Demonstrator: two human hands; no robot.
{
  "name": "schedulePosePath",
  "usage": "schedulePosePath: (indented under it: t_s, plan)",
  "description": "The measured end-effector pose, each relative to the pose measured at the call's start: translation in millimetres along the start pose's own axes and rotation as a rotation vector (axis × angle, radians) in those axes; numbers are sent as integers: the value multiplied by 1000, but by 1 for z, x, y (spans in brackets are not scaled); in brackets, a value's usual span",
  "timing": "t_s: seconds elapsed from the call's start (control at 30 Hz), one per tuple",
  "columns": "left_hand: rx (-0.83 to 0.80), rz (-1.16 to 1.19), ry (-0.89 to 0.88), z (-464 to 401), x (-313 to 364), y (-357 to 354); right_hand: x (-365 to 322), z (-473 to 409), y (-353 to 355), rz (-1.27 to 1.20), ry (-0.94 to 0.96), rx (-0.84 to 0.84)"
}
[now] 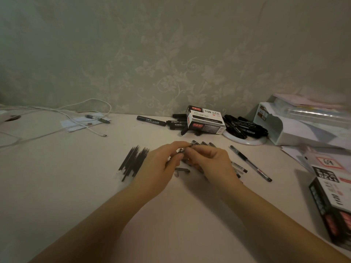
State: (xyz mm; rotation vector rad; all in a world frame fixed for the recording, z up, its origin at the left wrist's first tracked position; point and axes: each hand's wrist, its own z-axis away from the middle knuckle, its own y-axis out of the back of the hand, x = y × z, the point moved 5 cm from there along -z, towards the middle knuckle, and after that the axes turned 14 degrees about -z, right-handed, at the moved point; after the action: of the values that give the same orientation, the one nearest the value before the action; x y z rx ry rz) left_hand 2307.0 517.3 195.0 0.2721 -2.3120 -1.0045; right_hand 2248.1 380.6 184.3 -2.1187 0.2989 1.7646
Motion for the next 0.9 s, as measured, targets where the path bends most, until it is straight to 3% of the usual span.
schedulePosePath:
  t_s: [0.13,0.3,0.37,0.43,0.5,0.57,0.7,0.9]
  plan:
    - [1,-36,-29,0,2,-2,12,-2,0,-234,-181,69]
    - [-21,-82,-11,2,1,-2,-26,-24,46,-482,-38,324]
    - [-28,-91,14,2,-1,-2,-47,-31,80,-274,92,422]
    - [-38,-92,33,1,-3,-3,-57,-36,108,200,173,469]
    - [-47,-103,55,1,-6,-4,-51,-40,128,645,166,482]
    - [-52,-114,72,1,-9,-4,-34,-42,144,888,106,499]
    - [-46,-128,84,0,-12,-4,-8,-47,148,934,-33,463]
    - [-56,-123,84,0,-12,-6,3,-51,125,833,41,406]
